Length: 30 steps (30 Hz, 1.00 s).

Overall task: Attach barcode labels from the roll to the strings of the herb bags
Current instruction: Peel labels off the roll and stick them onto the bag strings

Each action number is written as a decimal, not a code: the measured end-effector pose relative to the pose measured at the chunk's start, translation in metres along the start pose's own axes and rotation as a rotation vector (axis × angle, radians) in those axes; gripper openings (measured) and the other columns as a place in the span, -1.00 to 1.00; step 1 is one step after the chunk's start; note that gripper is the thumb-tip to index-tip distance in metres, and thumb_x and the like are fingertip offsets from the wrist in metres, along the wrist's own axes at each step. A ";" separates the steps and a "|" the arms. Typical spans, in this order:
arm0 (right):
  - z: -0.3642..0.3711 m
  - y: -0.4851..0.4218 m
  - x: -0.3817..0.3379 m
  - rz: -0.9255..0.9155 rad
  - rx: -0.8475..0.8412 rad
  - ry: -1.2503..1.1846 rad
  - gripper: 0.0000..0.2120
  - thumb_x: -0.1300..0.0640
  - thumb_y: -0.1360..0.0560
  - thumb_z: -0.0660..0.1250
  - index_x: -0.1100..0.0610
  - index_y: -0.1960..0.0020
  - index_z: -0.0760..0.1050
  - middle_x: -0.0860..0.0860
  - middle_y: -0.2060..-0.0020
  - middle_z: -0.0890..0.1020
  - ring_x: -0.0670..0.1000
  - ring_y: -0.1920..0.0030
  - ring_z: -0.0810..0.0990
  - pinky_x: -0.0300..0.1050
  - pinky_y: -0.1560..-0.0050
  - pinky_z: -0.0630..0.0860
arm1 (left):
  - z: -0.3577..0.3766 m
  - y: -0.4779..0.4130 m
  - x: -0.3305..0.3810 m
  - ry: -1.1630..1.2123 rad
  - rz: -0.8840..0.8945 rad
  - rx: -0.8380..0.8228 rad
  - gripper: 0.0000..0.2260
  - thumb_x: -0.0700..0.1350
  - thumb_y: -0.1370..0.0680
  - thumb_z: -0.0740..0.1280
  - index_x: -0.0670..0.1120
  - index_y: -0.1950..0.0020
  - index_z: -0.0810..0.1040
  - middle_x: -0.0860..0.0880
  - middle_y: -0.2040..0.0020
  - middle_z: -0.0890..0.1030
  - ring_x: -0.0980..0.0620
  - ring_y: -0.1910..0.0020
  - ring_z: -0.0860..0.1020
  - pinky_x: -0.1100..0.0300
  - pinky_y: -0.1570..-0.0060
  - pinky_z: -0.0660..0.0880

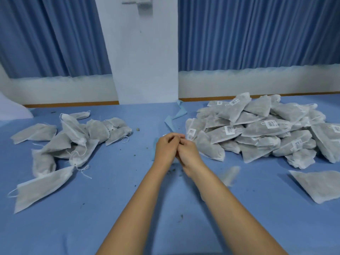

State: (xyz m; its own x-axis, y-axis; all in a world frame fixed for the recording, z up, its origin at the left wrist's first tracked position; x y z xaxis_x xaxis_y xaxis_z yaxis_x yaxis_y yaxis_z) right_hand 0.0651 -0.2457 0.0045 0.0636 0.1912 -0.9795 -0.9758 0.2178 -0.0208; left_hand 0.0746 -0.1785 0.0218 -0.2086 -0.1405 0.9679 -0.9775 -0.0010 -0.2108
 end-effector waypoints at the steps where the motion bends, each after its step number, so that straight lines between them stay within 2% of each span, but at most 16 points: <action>1: 0.012 0.000 0.006 0.009 -0.016 0.002 -0.73 0.46 -0.49 0.10 0.27 0.12 0.56 0.21 0.14 0.60 0.07 0.08 0.58 -0.11 0.09 0.44 | -0.013 0.000 -0.004 -0.014 0.014 0.025 -0.77 -0.31 -0.57 0.21 -0.22 -0.03 0.67 -0.13 0.00 0.69 0.01 -0.01 0.63 0.21 -0.07 0.54; 5: 0.057 0.003 0.023 0.008 -0.138 -0.045 -0.73 0.45 -0.49 0.12 0.25 0.11 0.57 0.17 0.16 0.61 0.03 0.10 0.56 -0.15 0.09 0.43 | -0.062 -0.003 -0.017 -0.059 0.071 0.120 -0.77 -0.34 -0.55 0.21 -0.17 0.04 0.66 -0.09 0.06 0.69 0.15 0.12 0.61 0.27 -0.03 0.53; 7: 0.076 0.004 0.029 0.004 -0.226 -0.078 -0.72 0.43 -0.51 0.13 0.21 0.13 0.58 0.15 0.14 0.62 0.02 0.08 0.58 -0.13 0.02 0.46 | -0.083 -0.004 -0.024 -0.058 0.106 0.151 -0.77 -0.34 -0.55 0.22 -0.11 0.06 0.64 0.00 0.10 0.68 0.23 0.15 0.61 0.28 -0.03 0.53; 9: 0.090 0.005 0.036 0.010 -0.309 -0.110 -0.76 0.42 -0.53 0.15 0.26 0.07 0.57 0.17 0.12 0.64 0.01 0.08 0.62 -0.15 -0.03 0.52 | -0.101 -0.003 -0.031 -0.058 0.145 0.191 -0.77 -0.32 -0.57 0.22 -0.06 0.05 0.62 0.05 0.09 0.67 0.20 0.08 0.61 0.24 -0.04 0.54; 11: 0.099 0.004 0.043 0.006 -0.366 -0.122 -0.80 0.43 -0.54 0.16 0.30 0.08 0.54 0.17 0.21 0.64 -0.02 0.21 0.63 -0.23 0.11 0.56 | -0.123 -0.004 -0.040 -0.143 0.188 0.299 -0.80 -0.29 -0.58 0.23 -0.06 -0.03 0.61 0.02 -0.02 0.64 0.08 -0.05 0.58 0.18 -0.11 0.49; 12: 0.102 0.003 0.047 0.004 -0.378 -0.105 -0.82 0.44 -0.54 0.18 0.29 0.12 0.53 0.16 0.26 0.62 -0.03 0.29 0.61 -0.25 0.17 0.55 | -0.135 -0.006 -0.046 -0.293 0.198 0.386 -0.81 -0.26 -0.57 0.25 -0.09 -0.10 0.60 -0.02 -0.10 0.62 0.01 -0.14 0.53 0.15 -0.18 0.43; 14: 0.106 0.002 0.058 0.012 -0.388 -0.055 -0.83 0.44 -0.53 0.22 0.27 0.15 0.52 0.15 0.31 0.60 -0.03 0.36 0.59 -0.26 0.22 0.53 | -0.161 -0.013 -0.062 -0.751 0.096 0.555 -0.69 -0.20 -0.55 0.27 -0.10 -0.30 0.50 -0.13 -0.31 0.48 -0.13 -0.35 0.36 0.08 -0.34 0.25; 15: 0.107 0.001 0.063 0.023 -0.394 -0.039 -0.84 0.44 -0.52 0.23 0.27 0.15 0.52 0.14 0.32 0.60 -0.02 0.37 0.59 -0.26 0.23 0.53 | -0.173 -0.017 -0.073 -0.916 -0.016 0.575 -0.60 -0.17 -0.56 0.26 -0.07 -0.41 0.41 -0.20 -0.43 0.34 -0.19 -0.44 0.23 0.01 -0.42 0.16; 17: 0.106 0.000 0.073 0.046 -0.406 -0.010 -0.86 0.42 -0.52 0.25 0.27 0.15 0.53 0.12 0.33 0.61 0.01 0.36 0.60 -0.24 0.21 0.54 | -0.193 -0.023 -0.094 -1.056 -0.243 0.512 -0.52 -0.14 -0.61 0.22 0.00 -0.53 0.24 -0.28 -0.54 0.08 -0.24 -0.52 0.06 -0.04 -0.47 0.10; 18: 0.105 -0.001 0.076 0.054 -0.407 0.009 -0.87 0.42 -0.52 0.26 0.27 0.14 0.53 0.11 0.33 0.62 0.01 0.35 0.60 -0.23 0.21 0.55 | -0.200 -0.025 -0.103 -1.093 -0.315 0.470 -0.53 -0.14 -0.63 0.20 0.00 -0.53 0.22 -0.32 -0.53 0.05 -0.25 -0.51 0.07 -0.03 -0.44 0.15; 19: 0.104 -0.003 0.078 0.062 -0.406 0.022 -0.87 0.41 -0.52 0.27 0.27 0.14 0.54 0.10 0.34 0.62 0.01 0.35 0.61 -0.23 0.21 0.55 | -0.205 -0.027 -0.110 -1.147 -0.358 0.438 -0.57 -0.16 -0.64 0.18 -0.01 -0.52 0.25 -0.35 -0.50 0.10 -0.26 -0.48 0.14 -0.01 -0.39 0.22; 21: 0.102 -0.005 0.081 0.079 -0.395 0.038 -0.88 0.41 -0.52 0.27 0.28 0.14 0.54 0.11 0.34 0.62 0.01 0.35 0.61 -0.24 0.22 0.56 | -0.210 -0.032 -0.113 -1.240 -0.366 0.432 -0.63 -0.25 -0.61 0.18 -0.10 -0.42 0.33 -0.35 -0.35 0.30 -0.24 -0.32 0.34 0.03 -0.22 0.36; 23: 0.101 -0.005 0.081 0.091 -0.391 0.057 -0.88 0.41 -0.52 0.27 0.29 0.14 0.53 0.13 0.32 0.61 0.00 0.36 0.61 -0.24 0.23 0.57 | -0.210 -0.038 -0.109 -1.234 -0.338 0.445 -0.62 -0.33 -0.58 0.20 -0.16 -0.39 0.30 -0.31 -0.26 0.38 -0.21 -0.17 0.47 0.05 -0.08 0.44; 26: 0.101 -0.003 0.082 0.082 -0.397 0.117 -0.92 0.39 -0.52 0.28 0.29 0.11 0.53 0.17 0.27 0.62 -0.01 0.34 0.63 -0.24 0.20 0.57 | -0.205 -0.040 -0.103 -1.144 -0.324 0.429 -0.57 -0.37 -0.57 0.21 -0.20 -0.42 0.22 -0.29 -0.23 0.45 -0.20 -0.11 0.54 0.02 0.01 0.48; 28: 0.102 -0.001 0.083 0.094 -0.397 0.143 -0.93 0.33 -0.52 0.31 0.28 0.01 0.54 0.19 0.14 0.64 0.00 0.26 0.66 -0.22 0.10 0.59 | -0.196 -0.036 -0.094 -0.897 -0.252 0.449 -0.55 -0.35 -0.57 0.22 -0.16 -0.44 0.24 -0.24 -0.10 0.55 -0.23 -0.05 0.56 -0.01 0.10 0.44; 30: 0.104 0.002 0.083 0.092 -0.401 0.204 -0.79 0.22 -0.52 0.35 0.24 -0.15 0.52 0.12 -0.04 0.65 0.00 0.05 0.67 -0.15 -0.11 0.55 | -0.180 -0.028 -0.079 -0.467 -0.163 0.425 -0.52 -0.25 -0.55 0.29 -0.09 -0.46 0.27 -0.14 0.15 0.56 -0.19 0.11 0.56 0.10 0.20 0.37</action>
State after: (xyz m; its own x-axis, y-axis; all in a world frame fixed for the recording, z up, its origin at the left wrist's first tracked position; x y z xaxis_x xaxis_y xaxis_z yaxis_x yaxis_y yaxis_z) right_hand 0.0905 -0.1303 -0.0556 -0.0305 -0.0085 -0.9995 -0.9819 -0.1868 0.0316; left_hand 0.1133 0.0105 -0.0239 0.0703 -0.5212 0.8505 -0.8781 -0.4369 -0.1951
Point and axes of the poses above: each hand's wrist, its own y-axis away from the middle knuckle, its own z-axis out of the palm, x = y × z, the point moved 4 cm from there along -y, towards the middle knuckle
